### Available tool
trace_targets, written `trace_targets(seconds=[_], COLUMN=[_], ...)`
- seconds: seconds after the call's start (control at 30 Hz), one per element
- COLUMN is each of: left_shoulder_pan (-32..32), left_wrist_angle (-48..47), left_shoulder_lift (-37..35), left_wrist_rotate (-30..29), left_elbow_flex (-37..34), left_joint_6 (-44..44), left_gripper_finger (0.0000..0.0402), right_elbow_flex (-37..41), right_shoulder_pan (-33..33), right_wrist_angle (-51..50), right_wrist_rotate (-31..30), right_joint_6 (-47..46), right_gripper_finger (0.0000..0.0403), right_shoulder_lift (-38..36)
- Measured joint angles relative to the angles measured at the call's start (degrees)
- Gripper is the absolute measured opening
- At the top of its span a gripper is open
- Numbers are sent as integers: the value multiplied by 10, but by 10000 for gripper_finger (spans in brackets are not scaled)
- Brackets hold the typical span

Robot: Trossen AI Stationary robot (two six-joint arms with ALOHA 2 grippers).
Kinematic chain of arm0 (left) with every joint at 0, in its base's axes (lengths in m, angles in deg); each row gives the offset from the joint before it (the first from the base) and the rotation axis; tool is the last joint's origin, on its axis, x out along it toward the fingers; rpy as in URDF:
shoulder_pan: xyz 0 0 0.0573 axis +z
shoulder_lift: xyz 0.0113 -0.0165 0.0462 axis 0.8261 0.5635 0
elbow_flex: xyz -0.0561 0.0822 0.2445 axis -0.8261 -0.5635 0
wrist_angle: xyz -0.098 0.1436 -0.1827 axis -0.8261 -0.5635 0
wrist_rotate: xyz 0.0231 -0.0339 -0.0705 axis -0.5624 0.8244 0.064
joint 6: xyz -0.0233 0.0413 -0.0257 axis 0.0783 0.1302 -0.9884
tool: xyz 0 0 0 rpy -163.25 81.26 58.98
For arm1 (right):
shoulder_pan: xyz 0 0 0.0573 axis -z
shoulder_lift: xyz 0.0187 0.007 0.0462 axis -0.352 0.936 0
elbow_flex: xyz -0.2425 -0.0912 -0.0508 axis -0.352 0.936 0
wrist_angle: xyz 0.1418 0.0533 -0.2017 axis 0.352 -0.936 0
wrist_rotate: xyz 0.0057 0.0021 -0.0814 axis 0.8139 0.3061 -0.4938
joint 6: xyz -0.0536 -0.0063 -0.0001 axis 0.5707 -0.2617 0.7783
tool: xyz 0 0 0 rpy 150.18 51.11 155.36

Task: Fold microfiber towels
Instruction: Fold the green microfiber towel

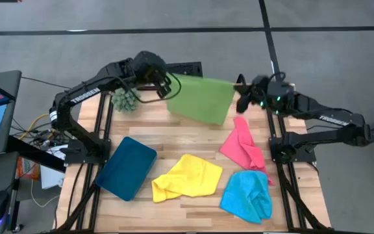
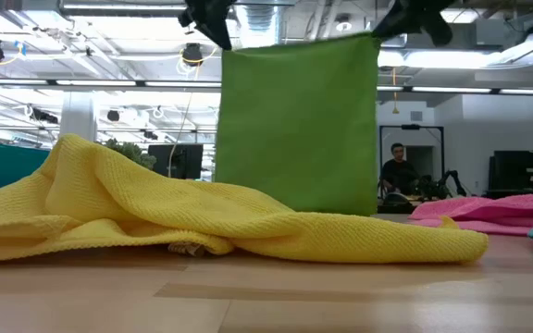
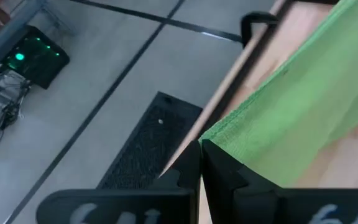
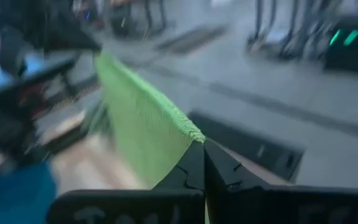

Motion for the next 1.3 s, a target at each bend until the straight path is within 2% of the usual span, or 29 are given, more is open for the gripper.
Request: trace_targets(seconds=[0.3,0.57,0.77,0.97,1.13,1.3], left_shoulder_pan=[106,160,169,151,119,68], left_wrist_angle=[153,247,228,179,148,141], left_shoulder_lift=[3,3,3,2,1,-23], left_wrist_rotate=[42,55,57,79,80,78], left_elbow_flex=[-16,-14,-13,-65,-145,-229], left_joint_6=[67,150,158,135,89,37], left_gripper_finger=[0,0,0,0,0,0], right_elbow_flex=[-95,-196,-214,-211,-154,-64], right_shoulder_pan=[151,223,224,211,179,122], right_wrist_angle=[76,112,81,-82,-125,-143], right_wrist_rotate=[65,72,74,84,110,114], right_joint_6=[130,229,249,222,181,123], right_gripper_finger=[13,14,12,15,15,13], right_shoulder_lift=[110,191,196,210,198,155])
